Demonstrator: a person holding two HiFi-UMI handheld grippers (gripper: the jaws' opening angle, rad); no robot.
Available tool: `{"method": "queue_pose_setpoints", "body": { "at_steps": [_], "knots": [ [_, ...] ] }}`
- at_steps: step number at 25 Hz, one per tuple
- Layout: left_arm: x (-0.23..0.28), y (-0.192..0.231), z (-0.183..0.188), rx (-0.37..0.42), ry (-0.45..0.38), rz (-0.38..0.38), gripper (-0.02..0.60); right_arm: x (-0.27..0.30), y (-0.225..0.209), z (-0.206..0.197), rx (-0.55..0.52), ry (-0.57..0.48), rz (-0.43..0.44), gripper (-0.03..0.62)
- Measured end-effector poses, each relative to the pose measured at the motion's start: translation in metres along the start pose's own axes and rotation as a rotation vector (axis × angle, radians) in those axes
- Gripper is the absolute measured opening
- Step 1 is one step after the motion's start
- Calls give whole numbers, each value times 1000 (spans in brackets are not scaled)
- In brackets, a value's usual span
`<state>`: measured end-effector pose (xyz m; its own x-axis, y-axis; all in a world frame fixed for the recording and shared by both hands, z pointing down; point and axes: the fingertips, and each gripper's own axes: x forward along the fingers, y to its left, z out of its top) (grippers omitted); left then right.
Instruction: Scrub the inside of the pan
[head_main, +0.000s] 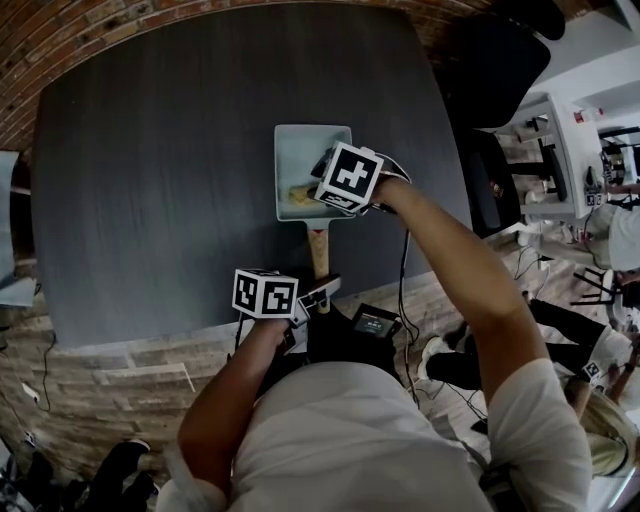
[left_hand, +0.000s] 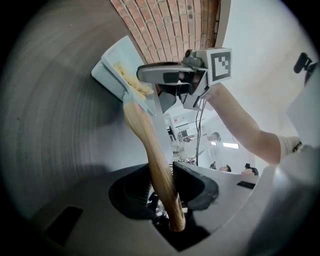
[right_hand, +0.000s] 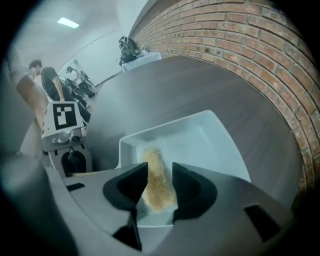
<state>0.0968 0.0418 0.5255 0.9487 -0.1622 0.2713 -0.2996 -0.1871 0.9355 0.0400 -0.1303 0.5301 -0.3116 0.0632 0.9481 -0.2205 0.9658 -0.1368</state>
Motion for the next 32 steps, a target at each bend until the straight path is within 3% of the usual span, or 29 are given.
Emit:
{"method": "queue_pose_setpoints", "body": {
  "at_steps": [4, 6, 18, 26, 32],
  "knots": [
    [1, -1, 0, -1, 2, 2, 133, 17, 5, -14, -65, 86, 4, 156],
    [1, -1, 0, -1, 2, 1, 132, 21, 9, -16, -78, 97, 10, 102],
    [1, 0, 1, -20, -19, -6, 129, 26, 29, -26, -35, 138, 120, 89],
    [0, 0, 1, -25, -19, -7, 127, 11, 32, -14, 135, -9, 226, 80],
    [-4, 2, 2, -34, -20, -5, 127, -13, 31, 11, 171, -144, 256, 78]
  ]
}}
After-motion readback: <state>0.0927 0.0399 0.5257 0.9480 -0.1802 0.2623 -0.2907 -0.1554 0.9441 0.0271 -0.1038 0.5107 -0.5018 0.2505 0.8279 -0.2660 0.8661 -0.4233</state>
